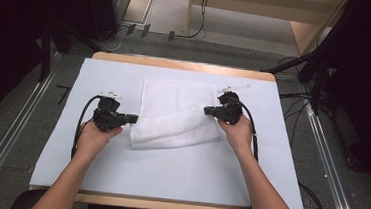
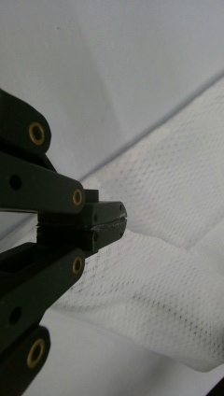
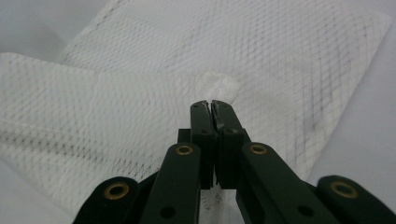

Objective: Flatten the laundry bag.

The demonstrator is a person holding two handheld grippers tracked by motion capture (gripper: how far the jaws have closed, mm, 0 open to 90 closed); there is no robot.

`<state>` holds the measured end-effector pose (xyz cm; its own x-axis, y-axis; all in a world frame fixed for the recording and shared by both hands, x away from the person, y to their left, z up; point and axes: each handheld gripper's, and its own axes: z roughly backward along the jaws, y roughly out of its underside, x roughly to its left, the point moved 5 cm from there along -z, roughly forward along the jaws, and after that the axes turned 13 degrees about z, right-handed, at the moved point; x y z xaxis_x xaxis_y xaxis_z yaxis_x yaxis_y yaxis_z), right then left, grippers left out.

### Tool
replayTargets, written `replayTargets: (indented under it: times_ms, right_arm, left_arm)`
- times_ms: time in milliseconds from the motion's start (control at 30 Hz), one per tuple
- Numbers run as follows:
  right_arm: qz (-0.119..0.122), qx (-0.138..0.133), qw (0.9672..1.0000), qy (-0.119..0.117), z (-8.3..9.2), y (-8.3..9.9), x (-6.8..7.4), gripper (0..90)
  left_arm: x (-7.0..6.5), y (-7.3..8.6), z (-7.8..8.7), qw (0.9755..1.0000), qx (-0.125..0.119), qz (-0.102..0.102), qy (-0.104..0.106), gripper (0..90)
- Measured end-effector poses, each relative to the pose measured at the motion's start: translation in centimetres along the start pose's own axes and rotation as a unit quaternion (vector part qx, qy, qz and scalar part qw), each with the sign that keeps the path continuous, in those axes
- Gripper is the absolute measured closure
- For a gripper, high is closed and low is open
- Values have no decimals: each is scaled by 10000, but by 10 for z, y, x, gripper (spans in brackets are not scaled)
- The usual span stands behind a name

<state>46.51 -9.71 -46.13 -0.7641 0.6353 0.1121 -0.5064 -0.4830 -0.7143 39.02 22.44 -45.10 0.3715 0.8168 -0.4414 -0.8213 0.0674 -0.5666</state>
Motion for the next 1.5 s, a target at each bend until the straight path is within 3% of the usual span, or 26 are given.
replayTargets:
  times_ms: [167, 367, 900, 1200, 1333, 1500]
  right_arm:
    - [109, -126, 9999, -32, 19, 6, 13, 895]
    - [235, -187, 9995, -62, 38, 23, 28, 892]
    - [230, -386, 9989, -131, 73, 56, 53, 881]
    - [223, -369, 9990, -138, 80, 67, 57, 842]
    - [241, -415, 9988, -108, 86, 68, 59, 840]
    - [285, -508, 9982, -168, 95, 73, 61, 744]
  left_arm:
    - [-14, -5, 11, 9998, -57, -142, 154, 900]
    - [-19, 5, 20, 9994, 33, -149, 310, 900]
    - [-31, 28, 35, 9988, 39, -252, 406, 900]
    - [-34, 35, 37, 9984, 83, -317, 452, 900]
    - [-34, 37, 36, 9982, 150, -345, 472, 855]
    - [-34, 40, 39, 9979, 157, -404, 481, 786]
